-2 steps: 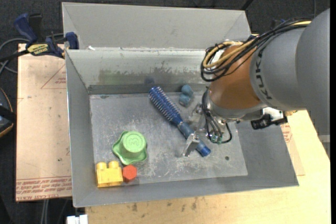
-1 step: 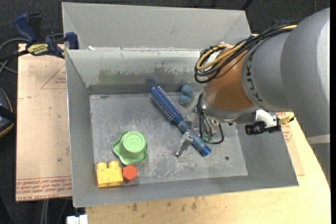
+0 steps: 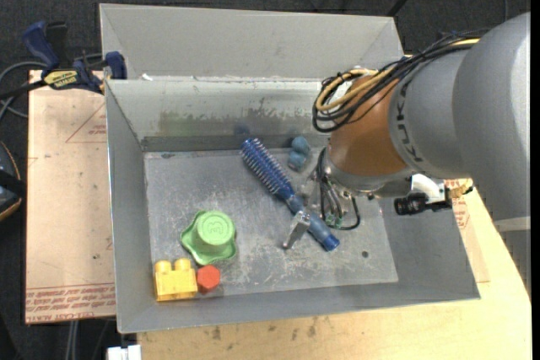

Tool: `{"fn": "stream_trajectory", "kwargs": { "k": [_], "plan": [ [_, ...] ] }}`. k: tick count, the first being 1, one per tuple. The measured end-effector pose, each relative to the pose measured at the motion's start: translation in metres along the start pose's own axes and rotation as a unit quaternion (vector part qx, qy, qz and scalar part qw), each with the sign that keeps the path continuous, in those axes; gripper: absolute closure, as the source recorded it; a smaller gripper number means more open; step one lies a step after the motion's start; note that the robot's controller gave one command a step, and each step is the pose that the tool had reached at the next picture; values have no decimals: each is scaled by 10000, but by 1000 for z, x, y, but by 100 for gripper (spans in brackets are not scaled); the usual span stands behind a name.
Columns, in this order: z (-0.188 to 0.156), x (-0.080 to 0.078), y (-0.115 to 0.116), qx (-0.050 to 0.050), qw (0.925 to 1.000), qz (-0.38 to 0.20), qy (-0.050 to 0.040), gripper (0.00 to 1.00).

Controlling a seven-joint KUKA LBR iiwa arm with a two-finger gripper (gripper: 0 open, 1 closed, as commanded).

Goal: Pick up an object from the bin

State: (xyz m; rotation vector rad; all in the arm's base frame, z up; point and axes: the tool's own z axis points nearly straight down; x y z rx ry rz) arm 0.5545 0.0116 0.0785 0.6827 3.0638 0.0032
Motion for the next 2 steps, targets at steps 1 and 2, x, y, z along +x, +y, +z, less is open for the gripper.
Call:
{"fn": "stream_trajectory", "kwargs": {
  "k": [1, 2],
  "plan": [
    [-2, -2, 2, -19, 10000, 0, -41, 100],
    [-61, -3, 3, -3, 10000, -14, -18, 100]
  ]
}}
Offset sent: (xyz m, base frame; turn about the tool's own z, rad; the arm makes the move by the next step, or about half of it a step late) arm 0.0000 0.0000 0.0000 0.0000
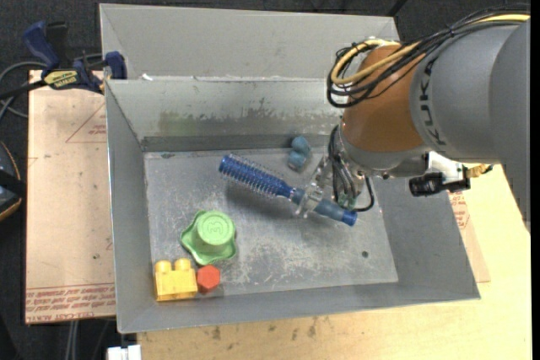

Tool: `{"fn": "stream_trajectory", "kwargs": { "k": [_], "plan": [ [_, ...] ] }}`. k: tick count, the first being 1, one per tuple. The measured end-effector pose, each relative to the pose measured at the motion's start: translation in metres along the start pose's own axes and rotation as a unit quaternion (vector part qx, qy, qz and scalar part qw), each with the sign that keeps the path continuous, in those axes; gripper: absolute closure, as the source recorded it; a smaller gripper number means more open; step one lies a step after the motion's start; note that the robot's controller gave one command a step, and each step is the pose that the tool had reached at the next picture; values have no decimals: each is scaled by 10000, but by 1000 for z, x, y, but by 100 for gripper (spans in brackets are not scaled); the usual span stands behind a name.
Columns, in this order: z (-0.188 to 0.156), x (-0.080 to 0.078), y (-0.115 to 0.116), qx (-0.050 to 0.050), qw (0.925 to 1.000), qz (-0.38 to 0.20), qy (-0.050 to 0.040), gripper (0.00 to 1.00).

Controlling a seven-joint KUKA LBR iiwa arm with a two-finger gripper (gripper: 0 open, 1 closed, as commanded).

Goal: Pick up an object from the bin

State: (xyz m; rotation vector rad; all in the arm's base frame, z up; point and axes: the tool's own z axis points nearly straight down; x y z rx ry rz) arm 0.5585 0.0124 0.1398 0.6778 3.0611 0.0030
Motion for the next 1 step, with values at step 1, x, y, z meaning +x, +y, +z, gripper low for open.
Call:
{"fn": "stream_trajectory", "kwargs": {
  "k": [1],
  "plan": [
    [-45, -1, 1, 2, 10000, -14, 4, 100]
  ]
}}
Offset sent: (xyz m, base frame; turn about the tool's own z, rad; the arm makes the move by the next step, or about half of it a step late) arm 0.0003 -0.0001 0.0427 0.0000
